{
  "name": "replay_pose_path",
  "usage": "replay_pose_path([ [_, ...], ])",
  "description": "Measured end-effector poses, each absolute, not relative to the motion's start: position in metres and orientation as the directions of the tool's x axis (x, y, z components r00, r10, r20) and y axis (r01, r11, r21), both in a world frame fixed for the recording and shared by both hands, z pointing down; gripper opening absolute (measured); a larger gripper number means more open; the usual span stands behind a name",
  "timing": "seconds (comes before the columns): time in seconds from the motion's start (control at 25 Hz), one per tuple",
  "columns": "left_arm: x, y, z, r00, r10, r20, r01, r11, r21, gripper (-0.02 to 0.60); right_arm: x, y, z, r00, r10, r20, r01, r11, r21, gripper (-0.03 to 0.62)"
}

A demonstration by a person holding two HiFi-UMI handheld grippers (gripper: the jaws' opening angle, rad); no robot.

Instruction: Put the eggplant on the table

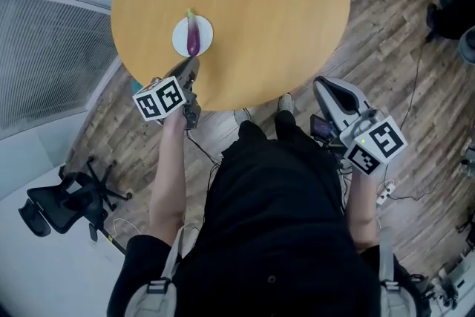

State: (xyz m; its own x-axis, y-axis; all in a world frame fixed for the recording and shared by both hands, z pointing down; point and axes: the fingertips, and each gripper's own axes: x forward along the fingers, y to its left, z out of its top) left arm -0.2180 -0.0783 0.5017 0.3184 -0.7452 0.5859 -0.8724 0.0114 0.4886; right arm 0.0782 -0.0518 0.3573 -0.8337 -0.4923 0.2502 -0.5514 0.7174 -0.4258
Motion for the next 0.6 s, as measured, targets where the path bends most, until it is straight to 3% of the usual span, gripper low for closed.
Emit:
replay_pose_path([
  [0.28, -0.209, -0.055, 0.467, 0.255, -0.805, 0.535, -0.889, 0.022, 0.457, 0.011, 0.070, -0.051, 0.363, -0.887, -0.384, 0.256, -0.460, 0.773, -0.437, 0.017],
  [0.6, -0.199, -0.015, 0.384, 0.222, -0.909, 0.353, -0.907, -0.060, 0.417, 0.011, 0.047, -0.040, 0.363, -0.927, -0.272, 0.260, -0.363, 0.828, -0.428, 0.017],
])
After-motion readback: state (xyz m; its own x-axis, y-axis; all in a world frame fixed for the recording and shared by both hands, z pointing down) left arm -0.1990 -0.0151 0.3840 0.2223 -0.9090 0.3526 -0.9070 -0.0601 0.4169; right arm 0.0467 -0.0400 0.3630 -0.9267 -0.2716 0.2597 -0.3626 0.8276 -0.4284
